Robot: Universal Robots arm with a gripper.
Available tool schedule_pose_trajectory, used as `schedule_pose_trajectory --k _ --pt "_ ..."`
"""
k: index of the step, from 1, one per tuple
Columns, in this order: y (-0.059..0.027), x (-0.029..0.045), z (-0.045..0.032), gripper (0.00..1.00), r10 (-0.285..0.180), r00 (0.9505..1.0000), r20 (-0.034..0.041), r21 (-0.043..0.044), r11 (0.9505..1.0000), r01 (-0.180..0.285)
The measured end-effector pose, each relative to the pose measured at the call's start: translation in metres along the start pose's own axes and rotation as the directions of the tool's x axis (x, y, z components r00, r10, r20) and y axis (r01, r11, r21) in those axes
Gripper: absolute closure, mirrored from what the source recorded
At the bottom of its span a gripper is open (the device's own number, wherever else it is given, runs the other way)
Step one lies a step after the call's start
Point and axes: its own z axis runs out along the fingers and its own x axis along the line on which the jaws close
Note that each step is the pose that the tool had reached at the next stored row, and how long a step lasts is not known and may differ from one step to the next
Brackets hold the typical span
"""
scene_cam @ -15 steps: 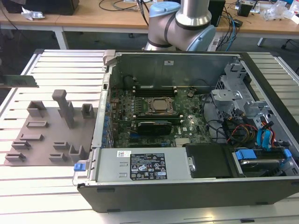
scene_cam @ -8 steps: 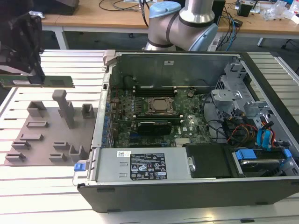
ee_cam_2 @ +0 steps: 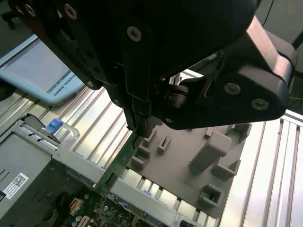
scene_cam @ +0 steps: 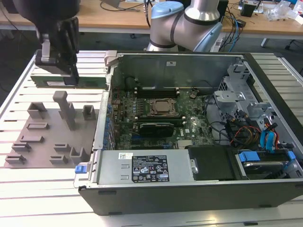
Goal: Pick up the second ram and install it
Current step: 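Pick up the second ram and move it above second insertion slot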
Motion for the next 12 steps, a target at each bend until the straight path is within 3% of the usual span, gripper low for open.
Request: schedule_pose_trajectory --k 3,5,9,12 --pt "-0.0194 -0.0007 -0.0007 0.87 0.0 1.0 0.0001 -0.0004 1.0 0.0" --pt "-0.0262 -0.0009 -0.0011 0.87 0.0 1.0 0.0 -0.0006 1.0 0.0" --pt "-0.0553 -0.0019 -0.0022 0.87 0.0 1.0 0.0001 -0.0016 1.0 0.0" --pt "-0.0716 -0.0024 -0.003 0.87 0.0 1.0 -0.0001 -0.0023 1.0 0.0"
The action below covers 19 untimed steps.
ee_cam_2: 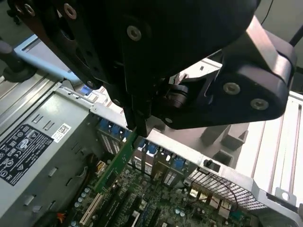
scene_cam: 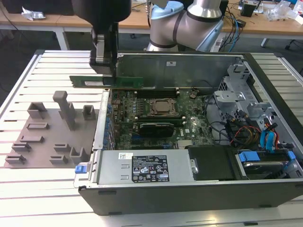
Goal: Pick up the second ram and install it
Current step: 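Pick up the second ram and move it above second insertion slot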
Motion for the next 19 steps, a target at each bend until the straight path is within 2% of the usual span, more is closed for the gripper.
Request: schedule_pose_trajectory --k 5,8,11,14,19 --pt "-0.0212 -0.0007 -0.0009 0.87 0.0 1.0 0.0 -0.0011 1.0 0.0" --pt "-0.0374 -0.0013 -0.0016 0.87 0.0 1.0 0.0 -0.0023 1.0 0.0" --pt "-0.0464 -0.0016 -0.002 0.87 0.0 1.0 -0.0001 -0.0031 1.0 0.0" --pt "-0.0606 -0.0021 -0.0027 0.87 0.0 1.0 -0.0001 -0.0047 1.0 0.0" --pt "-0.0751 -0.0028 -0.0031 0.87 0.0 1.0 -0.0002 -0.0064 1.0 0.0"
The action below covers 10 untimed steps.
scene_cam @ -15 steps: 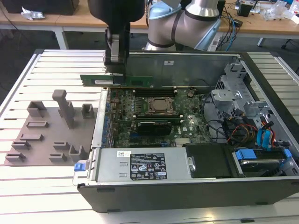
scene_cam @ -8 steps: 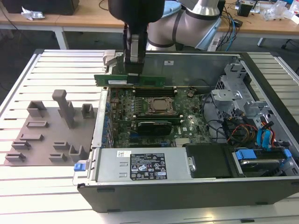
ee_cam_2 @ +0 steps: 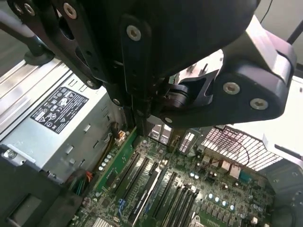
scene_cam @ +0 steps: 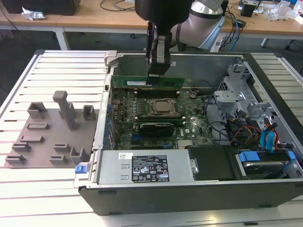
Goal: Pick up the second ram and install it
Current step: 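Pick up the second ram and move it above second insertion slot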
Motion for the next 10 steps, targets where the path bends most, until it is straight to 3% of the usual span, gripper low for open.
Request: schedule_pose_trajectory --k 5,10 --pt "-0.0142 -0.0037 0.0013 0.87 0.0 1.0 0.003 -0.0034 1.0 0.0" --pt "-0.0234 -0.0163 0.0122 0.87 0.0 1.0 0.0099 -0.0063 1.0 0.0"
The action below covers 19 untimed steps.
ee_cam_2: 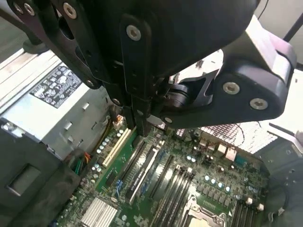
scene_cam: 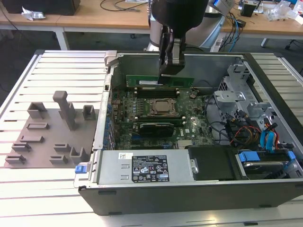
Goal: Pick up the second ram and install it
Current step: 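Pick up the second ram and move it above second insertion slot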
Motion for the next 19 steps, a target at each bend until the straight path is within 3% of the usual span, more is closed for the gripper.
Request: schedule_pose_trajectory --k 2,4,5,8,19 --pt "-0.0044 -0.0112 0.0055 0.87 0.0 1.0 0.0005 -0.0009 1.0 0.0" --pt "-0.0063 -0.0173 0.0078 0.87 0.0 1.0 0.0007 -0.0011 1.0 0.0" --pt "-0.0093 -0.0265 0.0104 0.87 0.0 1.0 0.0008 -0.0012 1.0 0.0" --pt "-0.0156 -0.0407 0.0153 0.87 0.0 1.0 0.0006 -0.0021 1.0 0.0" --pt "-0.0251 -0.0482 0.0353 0.87 0.0 1.0 0.0006 -0.0041 1.0 0.0"
